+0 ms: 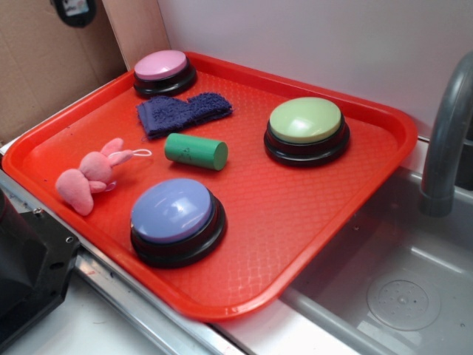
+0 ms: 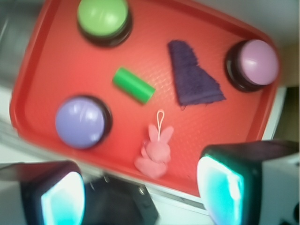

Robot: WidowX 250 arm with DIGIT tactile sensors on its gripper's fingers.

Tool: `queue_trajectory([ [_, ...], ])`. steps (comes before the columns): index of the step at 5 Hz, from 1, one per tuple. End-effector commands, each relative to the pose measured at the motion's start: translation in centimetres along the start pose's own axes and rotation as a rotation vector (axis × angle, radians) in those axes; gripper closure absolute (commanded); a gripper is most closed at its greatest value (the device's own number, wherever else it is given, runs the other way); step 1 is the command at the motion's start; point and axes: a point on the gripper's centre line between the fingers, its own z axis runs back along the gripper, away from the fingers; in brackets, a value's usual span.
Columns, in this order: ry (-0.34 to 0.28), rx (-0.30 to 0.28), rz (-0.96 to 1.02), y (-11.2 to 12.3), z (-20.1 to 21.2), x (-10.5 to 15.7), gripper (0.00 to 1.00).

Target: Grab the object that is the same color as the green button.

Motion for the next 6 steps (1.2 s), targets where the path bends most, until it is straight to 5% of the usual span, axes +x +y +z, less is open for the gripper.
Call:
queue_trajectory([
  [1, 0.145, 0.048, -0.507, -1.0, -7.3, 3.8, 0.0],
  [2, 0.271, 0.099, -0.654, -1.2, -12.1, 4.0, 0.0],
  [3, 0.325, 0.149, -0.621, -0.5, -13.9, 4.4, 0.0],
  [4, 0.332, 0.192, -0.583, 0.4, -13.5, 4.7, 0.0],
  [6, 0.34, 0.149, -0.546, 0.4, -16.2, 4.8, 0.0],
])
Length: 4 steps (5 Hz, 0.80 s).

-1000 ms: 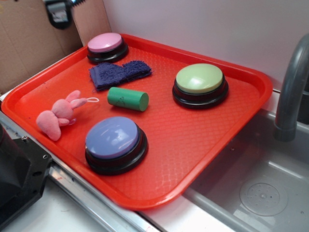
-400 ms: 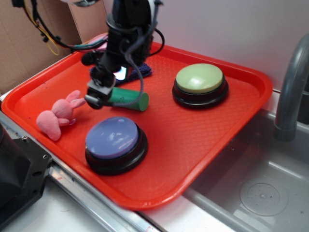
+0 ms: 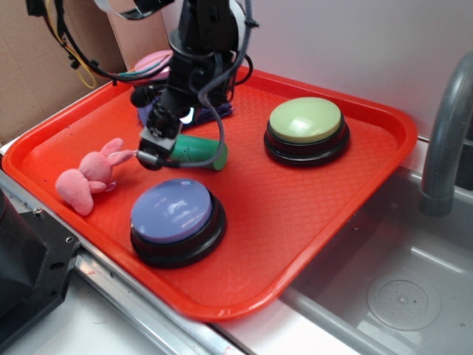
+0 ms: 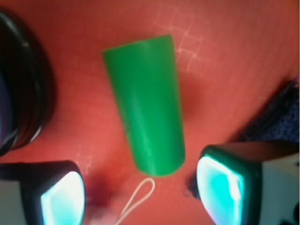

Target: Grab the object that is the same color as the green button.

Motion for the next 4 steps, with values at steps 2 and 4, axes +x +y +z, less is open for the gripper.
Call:
queue_trajectory([
  [2, -0.031, -0.04, 0.054, -0.26, -2.68, 1.21, 1.0],
  [4, -0.093, -0.024, 0.19, -0.25, -2.36, 0.41, 1.0],
])
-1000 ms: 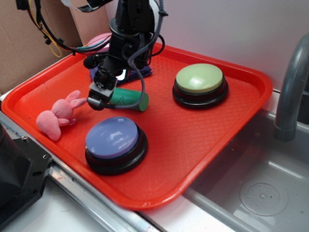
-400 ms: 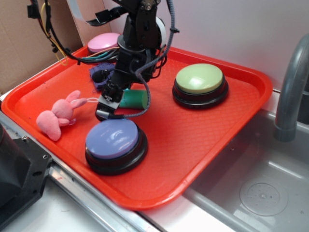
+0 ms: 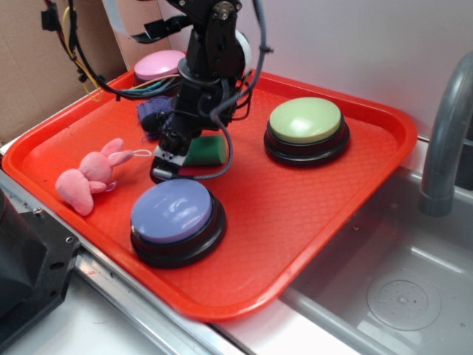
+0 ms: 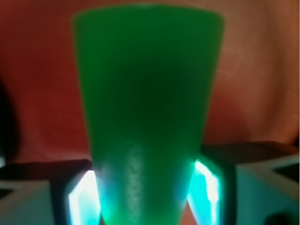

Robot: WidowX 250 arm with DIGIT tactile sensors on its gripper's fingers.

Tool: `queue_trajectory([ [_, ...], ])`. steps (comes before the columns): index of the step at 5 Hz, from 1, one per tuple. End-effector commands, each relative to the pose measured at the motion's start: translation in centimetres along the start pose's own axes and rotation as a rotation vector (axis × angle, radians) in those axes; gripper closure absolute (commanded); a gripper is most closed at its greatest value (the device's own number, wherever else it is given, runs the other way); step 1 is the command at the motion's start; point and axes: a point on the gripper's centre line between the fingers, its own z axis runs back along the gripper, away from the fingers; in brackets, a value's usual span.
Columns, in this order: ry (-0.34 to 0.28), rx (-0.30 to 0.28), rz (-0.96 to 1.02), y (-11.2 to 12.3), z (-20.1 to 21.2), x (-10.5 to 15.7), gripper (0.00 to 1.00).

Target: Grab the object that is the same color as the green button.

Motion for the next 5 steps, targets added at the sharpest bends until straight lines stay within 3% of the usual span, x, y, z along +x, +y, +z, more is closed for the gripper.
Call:
queue_trajectory([
  [1, -0.187, -0.029, 0.34, -0.8, 3.7, -2.7, 1.0],
  [2, -0.343, -0.064, 0.59, -2.4, 7.6, -5.8, 1.0],
  [3, -0.364, -0.177, 0.824, -3.6, 12.3, -7.6, 1.0],
  [4, -0.356, -0.217, 0.972, -4.2, 16.6, -8.7, 1.0],
  [5, -0.323, -0.213, 0.983, -4.0, 17.0, -8.3, 1.0],
])
